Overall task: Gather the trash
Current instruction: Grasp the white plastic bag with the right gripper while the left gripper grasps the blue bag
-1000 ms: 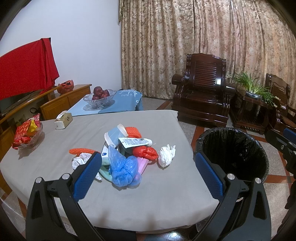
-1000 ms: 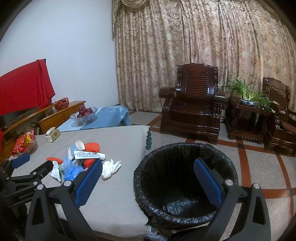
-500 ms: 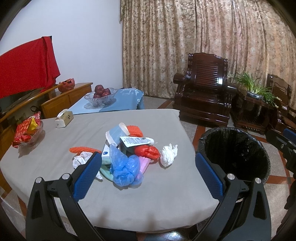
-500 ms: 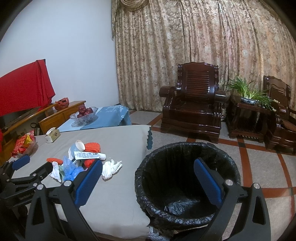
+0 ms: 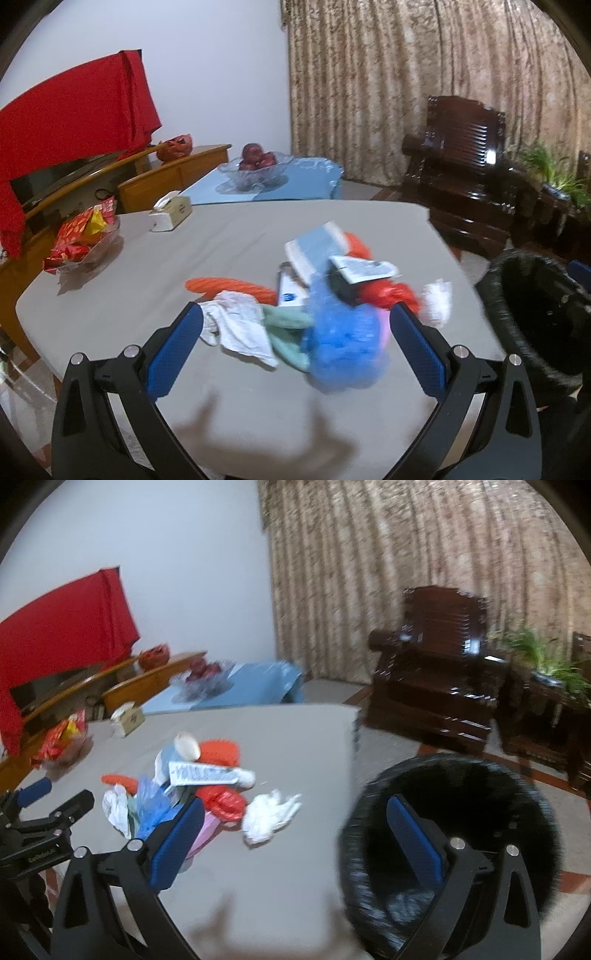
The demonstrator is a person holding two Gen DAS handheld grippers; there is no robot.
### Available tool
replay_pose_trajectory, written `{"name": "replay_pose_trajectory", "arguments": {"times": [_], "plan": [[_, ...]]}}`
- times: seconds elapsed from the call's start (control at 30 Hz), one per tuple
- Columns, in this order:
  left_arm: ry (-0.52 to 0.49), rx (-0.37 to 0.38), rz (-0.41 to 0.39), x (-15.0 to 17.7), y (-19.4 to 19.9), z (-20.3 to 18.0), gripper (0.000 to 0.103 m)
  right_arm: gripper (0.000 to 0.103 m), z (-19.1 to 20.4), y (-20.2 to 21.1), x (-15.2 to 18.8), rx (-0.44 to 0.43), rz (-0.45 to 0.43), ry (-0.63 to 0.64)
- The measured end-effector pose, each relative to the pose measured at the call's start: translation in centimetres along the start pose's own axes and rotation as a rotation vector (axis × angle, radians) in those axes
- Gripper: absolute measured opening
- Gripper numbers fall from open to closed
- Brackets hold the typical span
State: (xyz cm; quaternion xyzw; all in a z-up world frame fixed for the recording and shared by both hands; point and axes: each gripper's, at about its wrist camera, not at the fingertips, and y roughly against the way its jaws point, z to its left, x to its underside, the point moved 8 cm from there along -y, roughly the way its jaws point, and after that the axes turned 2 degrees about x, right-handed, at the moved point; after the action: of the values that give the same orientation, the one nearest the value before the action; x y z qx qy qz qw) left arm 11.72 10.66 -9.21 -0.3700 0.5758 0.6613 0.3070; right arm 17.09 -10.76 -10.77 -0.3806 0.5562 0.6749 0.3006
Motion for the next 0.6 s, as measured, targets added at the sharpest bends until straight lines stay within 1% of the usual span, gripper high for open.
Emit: {"name": "replay_pose_trajectory", "arguments": {"times": [0.13,0.27,0.3,0.4,0.53,0.6], "plan": [[0.016,-0.008,0.017,0.8,-2.4,1.2,0.098,0.096,2.0,-4.1,1.1,-0.017,0.058,0.052],[0.044,0.004,0.043,1.5,-4.0,1.8,0.098,0.087,2.2,-7.6,2.1,-0.012,0.115,0.079],[0.046,0.006,0.051,1.7,-4.2,1.9,0.098,0.086,2.4,-8.6,2.5,-0.01,0.135,0.086],[0.048,0.019,0.067,2.1,-4.9,1.8,0.098,0.079,2.4,-10.4,3.6,-0.014,0.186,0.102],[0.045,0.038,0.066,2.4,-5.2,1.3,0.098,0.063,2.1,-11.9,5.0,-0.032,0.249,0.101],[0.048,0.051,0.071,2.5,-5.4,0.8,0.098,0.045,2.2,-12.4,5.6,-0.066,0.277,0.102]]}}
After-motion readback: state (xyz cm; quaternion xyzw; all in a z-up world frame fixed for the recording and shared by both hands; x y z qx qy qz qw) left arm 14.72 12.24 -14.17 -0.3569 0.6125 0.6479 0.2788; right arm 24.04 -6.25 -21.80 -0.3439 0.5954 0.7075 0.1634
